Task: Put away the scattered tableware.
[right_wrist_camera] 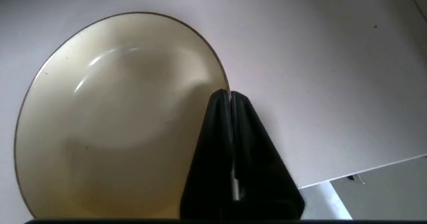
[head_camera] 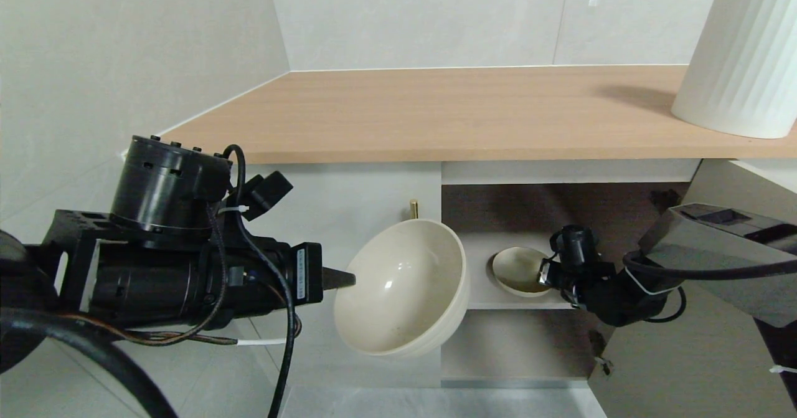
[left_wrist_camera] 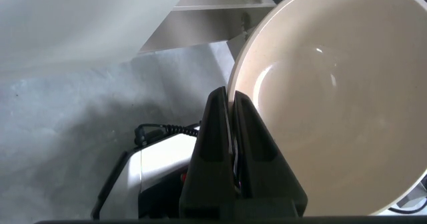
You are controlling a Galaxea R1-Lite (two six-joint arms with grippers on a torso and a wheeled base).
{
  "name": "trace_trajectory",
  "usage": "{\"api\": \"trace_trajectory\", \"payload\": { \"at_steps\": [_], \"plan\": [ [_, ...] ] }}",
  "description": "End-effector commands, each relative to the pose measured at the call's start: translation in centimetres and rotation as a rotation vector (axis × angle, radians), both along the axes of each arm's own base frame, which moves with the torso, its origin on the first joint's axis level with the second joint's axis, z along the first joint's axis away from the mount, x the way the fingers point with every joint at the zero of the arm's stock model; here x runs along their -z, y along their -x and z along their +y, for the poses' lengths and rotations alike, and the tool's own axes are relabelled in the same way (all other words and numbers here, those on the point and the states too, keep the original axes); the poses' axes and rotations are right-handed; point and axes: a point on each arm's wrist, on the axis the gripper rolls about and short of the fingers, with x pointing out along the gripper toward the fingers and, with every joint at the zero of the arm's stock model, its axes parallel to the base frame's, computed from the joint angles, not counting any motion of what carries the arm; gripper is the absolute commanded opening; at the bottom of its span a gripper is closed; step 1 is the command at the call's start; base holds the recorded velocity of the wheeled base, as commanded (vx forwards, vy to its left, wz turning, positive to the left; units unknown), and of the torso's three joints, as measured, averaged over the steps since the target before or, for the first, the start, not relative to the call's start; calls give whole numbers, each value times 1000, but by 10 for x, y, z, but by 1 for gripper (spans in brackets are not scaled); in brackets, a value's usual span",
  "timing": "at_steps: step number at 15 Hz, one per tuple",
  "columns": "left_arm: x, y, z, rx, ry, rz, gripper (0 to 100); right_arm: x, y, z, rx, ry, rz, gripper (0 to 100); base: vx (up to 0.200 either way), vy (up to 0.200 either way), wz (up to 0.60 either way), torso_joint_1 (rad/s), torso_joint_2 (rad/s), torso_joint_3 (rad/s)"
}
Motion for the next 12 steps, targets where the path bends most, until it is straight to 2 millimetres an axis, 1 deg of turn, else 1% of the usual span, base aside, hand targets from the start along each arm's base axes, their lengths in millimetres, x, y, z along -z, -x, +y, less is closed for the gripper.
{"api": "trace_trajectory", "payload": {
  "at_steps": [1,5,7,9,10,12],
  "plan": [
    [0,0,0,0,0,1,0,-2,0,0,1,-2,-5,100,0,0,0,0,0,0],
    [1,-1,0,0,-1,3,0,-6,1,0,-3,-7,-21,100,0,0,0,0,0,0],
    [3,-3,-2,-2,-9,10,0,-20,10,-3,-14,-14,-23,100,0,0,0,0,0,0],
    [8,-5,-5,0,-25,27,0,-42,31,-1,-89,-46,-21,100,0,0,0,0,0,0],
    [14,-5,-12,21,-40,54,0,-63,52,3,-190,-81,-15,100,0,0,0,0,0,0],
    [22,-5,-25,63,-71,97,0,-93,94,8,-388,-71,72,100,0,0,0,0,0,0]
  ]
}}
